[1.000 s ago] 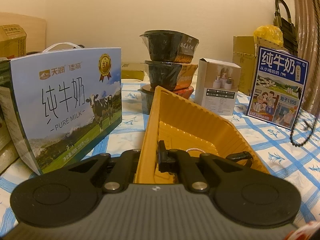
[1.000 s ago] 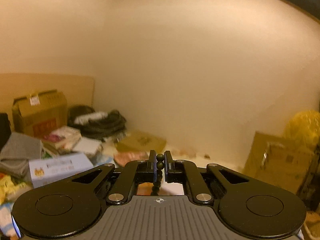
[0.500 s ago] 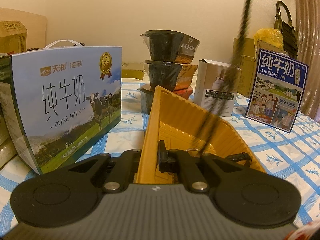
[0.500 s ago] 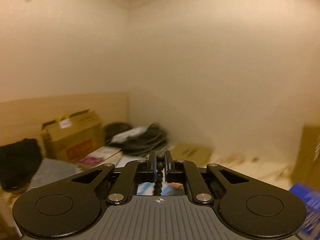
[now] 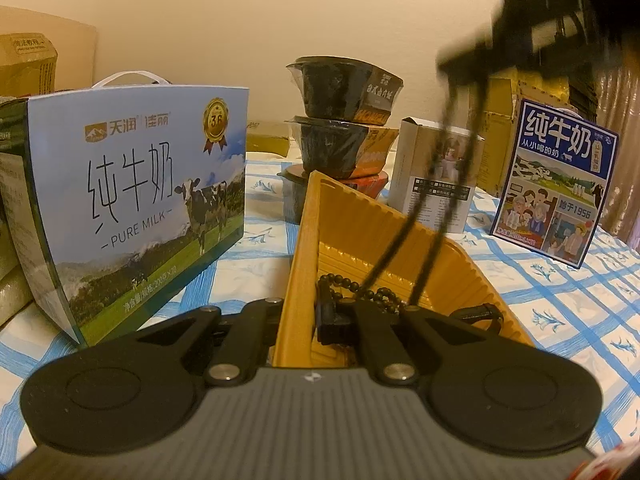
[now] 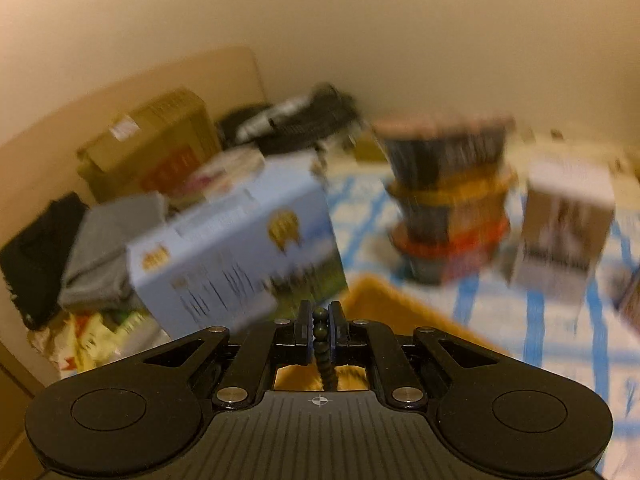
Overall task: Organize jewelry
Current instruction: 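Carry the bead strand into the orange tray and open the right tool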
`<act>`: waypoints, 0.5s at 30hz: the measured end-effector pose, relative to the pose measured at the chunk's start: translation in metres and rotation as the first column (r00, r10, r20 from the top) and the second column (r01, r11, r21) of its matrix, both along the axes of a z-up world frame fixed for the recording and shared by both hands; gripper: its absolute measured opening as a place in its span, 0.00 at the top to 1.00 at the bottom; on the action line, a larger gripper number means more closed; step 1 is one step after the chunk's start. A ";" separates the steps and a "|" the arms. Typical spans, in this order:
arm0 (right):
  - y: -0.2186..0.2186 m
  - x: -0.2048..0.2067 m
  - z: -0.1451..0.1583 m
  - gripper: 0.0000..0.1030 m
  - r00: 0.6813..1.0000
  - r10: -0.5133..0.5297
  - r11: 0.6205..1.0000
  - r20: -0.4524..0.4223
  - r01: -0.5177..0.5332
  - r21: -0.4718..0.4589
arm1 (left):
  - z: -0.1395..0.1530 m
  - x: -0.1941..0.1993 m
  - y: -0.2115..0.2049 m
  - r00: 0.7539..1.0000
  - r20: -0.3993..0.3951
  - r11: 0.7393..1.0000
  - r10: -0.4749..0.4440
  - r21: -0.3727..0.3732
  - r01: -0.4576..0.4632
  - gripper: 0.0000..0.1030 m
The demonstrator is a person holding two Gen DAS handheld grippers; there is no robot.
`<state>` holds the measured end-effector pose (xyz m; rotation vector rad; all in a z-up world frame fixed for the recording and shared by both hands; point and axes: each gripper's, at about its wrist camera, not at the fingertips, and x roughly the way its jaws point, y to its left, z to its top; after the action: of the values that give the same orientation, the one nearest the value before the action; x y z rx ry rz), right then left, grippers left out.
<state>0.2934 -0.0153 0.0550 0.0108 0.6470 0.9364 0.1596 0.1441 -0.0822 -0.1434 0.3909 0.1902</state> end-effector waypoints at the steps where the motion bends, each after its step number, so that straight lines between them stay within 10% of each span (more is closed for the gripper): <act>1: -0.002 0.002 -0.011 0.93 1.000 -0.008 1.000 -0.023 0.007 -0.010 | 0.000 0.000 0.000 1.000 -0.001 1.000 0.000 0.000 0.000 0.95; 9: -0.010 -0.006 -0.079 0.93 0.990 -0.040 0.995 -0.135 0.028 -0.091 | -0.001 0.001 0.001 1.000 -0.004 1.000 0.002 0.000 -0.002 0.95; 15: -0.017 -0.026 -0.111 0.93 0.996 -0.070 0.976 -0.058 0.057 -0.211 | -0.001 0.002 0.002 1.000 -0.011 1.000 0.002 0.002 -0.002 0.95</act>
<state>0.2676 -0.0319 -0.0564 -0.1258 0.7990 0.8051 0.1615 0.1457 -0.0835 -0.1408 0.4011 0.1939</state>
